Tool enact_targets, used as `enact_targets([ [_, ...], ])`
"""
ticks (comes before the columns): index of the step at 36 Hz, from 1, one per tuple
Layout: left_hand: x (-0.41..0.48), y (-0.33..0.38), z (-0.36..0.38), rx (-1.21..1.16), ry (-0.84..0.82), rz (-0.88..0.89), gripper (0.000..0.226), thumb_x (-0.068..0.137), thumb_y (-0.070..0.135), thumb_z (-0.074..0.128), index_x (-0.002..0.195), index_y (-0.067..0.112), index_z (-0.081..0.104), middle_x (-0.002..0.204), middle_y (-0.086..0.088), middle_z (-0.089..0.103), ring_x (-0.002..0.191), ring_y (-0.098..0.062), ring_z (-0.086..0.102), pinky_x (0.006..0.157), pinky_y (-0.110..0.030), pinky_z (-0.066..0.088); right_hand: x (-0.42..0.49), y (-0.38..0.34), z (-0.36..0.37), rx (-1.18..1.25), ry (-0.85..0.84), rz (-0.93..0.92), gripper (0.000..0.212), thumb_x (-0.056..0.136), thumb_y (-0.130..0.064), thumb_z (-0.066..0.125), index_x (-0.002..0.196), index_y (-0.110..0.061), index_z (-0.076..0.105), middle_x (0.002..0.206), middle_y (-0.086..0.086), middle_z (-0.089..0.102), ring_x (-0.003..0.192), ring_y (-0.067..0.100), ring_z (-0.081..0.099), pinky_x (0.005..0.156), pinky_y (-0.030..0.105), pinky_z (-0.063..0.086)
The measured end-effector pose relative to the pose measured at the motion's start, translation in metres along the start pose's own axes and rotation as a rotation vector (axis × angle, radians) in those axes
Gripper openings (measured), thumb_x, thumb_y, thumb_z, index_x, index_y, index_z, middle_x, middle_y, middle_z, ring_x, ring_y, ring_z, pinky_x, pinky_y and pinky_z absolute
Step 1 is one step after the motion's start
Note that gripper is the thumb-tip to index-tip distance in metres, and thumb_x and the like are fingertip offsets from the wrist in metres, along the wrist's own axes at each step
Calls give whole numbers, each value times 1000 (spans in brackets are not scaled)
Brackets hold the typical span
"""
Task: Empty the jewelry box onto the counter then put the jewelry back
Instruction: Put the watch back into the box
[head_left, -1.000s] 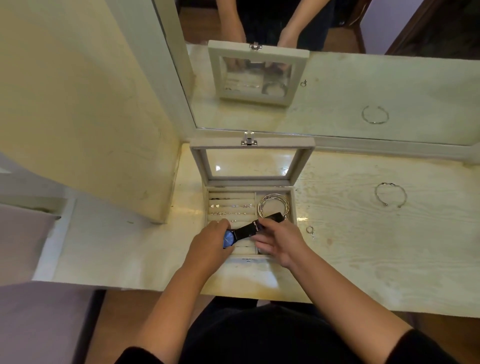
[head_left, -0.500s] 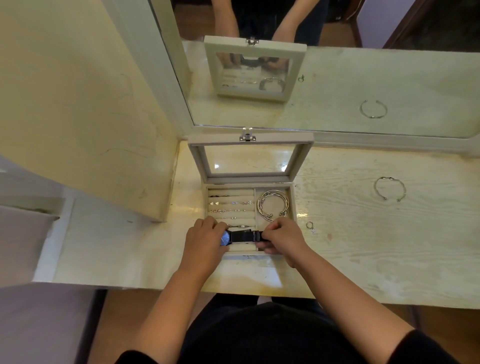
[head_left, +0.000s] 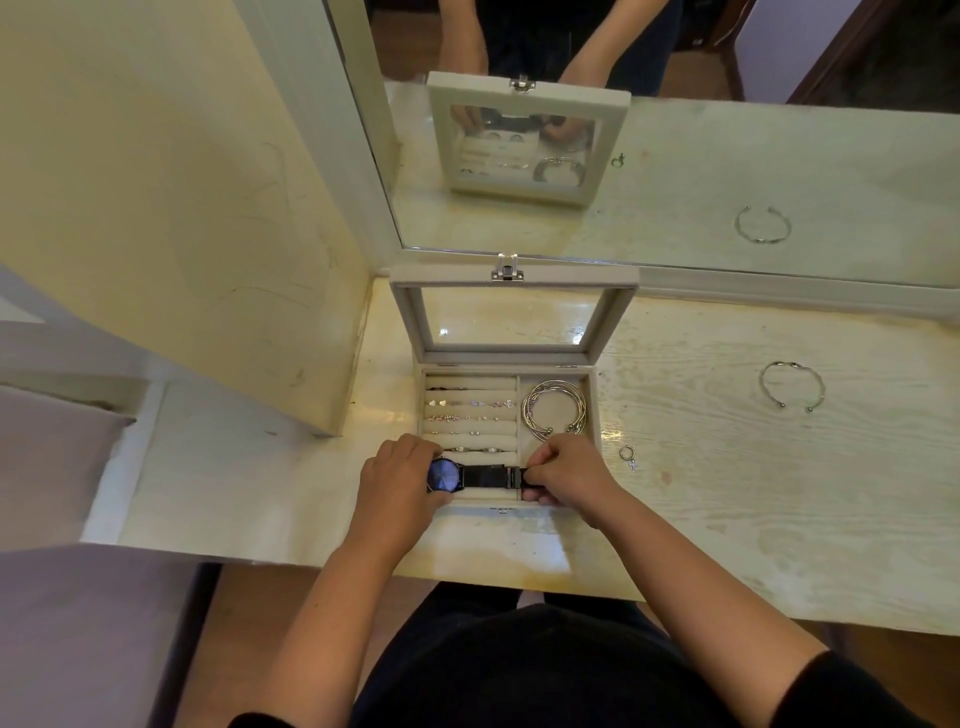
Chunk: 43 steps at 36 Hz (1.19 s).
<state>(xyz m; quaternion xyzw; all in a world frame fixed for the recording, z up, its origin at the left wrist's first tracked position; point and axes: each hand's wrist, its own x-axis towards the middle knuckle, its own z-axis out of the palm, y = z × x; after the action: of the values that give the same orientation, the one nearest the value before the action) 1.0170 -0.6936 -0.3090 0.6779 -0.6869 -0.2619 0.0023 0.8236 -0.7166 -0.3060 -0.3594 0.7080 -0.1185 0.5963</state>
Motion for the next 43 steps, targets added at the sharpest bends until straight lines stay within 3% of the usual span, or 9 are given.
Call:
enact_targets([
  [3, 1, -1, -1, 18, 0, -21, 32, 74, 29, 68, 104, 26, 59, 99, 10, 54, 97, -15, 47, 70, -24, 24, 1, 0, -1, -57, -12, -12, 20, 79, 7, 56, 69, -9, 53, 61, 7, 59, 35, 2, 55, 38, 14, 42],
  [9, -1, -4, 1, 39, -5, 23, 46, 78, 31, 67, 122, 28, 54, 116, 8, 54, 108, -17, 44, 77, -22, 23, 2, 0, -1, -146, 6, -58, 29, 72, 8, 59, 53, -13, 55, 43, 1, 54, 32, 2, 48, 36, 12, 34],
  [17, -3, -4, 2, 58, 5, 25, 44, 80, 33, 65, 123, 28, 55, 116, 4, 49, 108, -17, 41, 79, -22, 24, 5, 3, 0, -187, 17, -93, 32, 71, 8, 61, 49, -14, 56, 37, -6, 52, 33, 0, 48, 38, 11, 36],
  [23, -3, -3, 1, 56, -1, 25, 45, 82, 35, 63, 125, 28, 52, 117, 5, 48, 110, -16, 41, 84, -23, 27, 6, 3, -5, -217, 5, -120, 10, 78, 3, 60, 71, 4, 67, 64, 2, 60, 61, 12, 55, 59, 25, 48],
  [26, -3, -4, 1, 42, 0, 22, 47, 83, 34, 63, 127, 29, 50, 117, 5, 48, 111, -16, 40, 84, -22, 27, 6, 2, -10, -117, 10, -73, 14, 84, -1, 57, 78, 8, 67, 79, 14, 65, 68, 18, 61, 67, 34, 57],
  [30, -1, -4, 2, 4, 6, 1, 46, 84, 31, 63, 128, 26, 50, 119, 3, 50, 112, -18, 41, 85, -23, 28, 6, 1, -17, -159, 36, -85, 19, 88, -7, 53, 78, -9, 70, 77, -9, 59, 89, 19, 60, 84, 41, 55],
  [34, 0, -5, 2, -5, 1, -21, 46, 84, 30, 63, 128, 25, 50, 121, 3, 50, 113, -18, 41, 82, -21, 23, 7, 0, -19, -188, 47, -80, 23, 87, -3, 49, 78, -15, 66, 74, -7, 63, 85, 13, 58, 85, 38, 54],
  [39, 1, -6, 3, -15, -3, -26, 46, 82, 30, 64, 126, 24, 51, 121, 4, 50, 113, -18, 41, 83, -21, 24, 7, -4, -19, -351, 100, -184, 18, 85, -5, 53, 88, -11, 70, 96, 1, 70, 84, 9, 55, 74, 20, 41],
  [43, 0, -6, 3, -21, 3, -27, 46, 81, 29, 65, 125, 24, 52, 121, 4, 50, 113, -17, 41, 84, -22, 25, 8, -6, -18, -414, 127, -239, 20, 83, -4, 55, 92, -12, 70, 100, 1, 69, 93, 17, 61, 75, 20, 42],
])
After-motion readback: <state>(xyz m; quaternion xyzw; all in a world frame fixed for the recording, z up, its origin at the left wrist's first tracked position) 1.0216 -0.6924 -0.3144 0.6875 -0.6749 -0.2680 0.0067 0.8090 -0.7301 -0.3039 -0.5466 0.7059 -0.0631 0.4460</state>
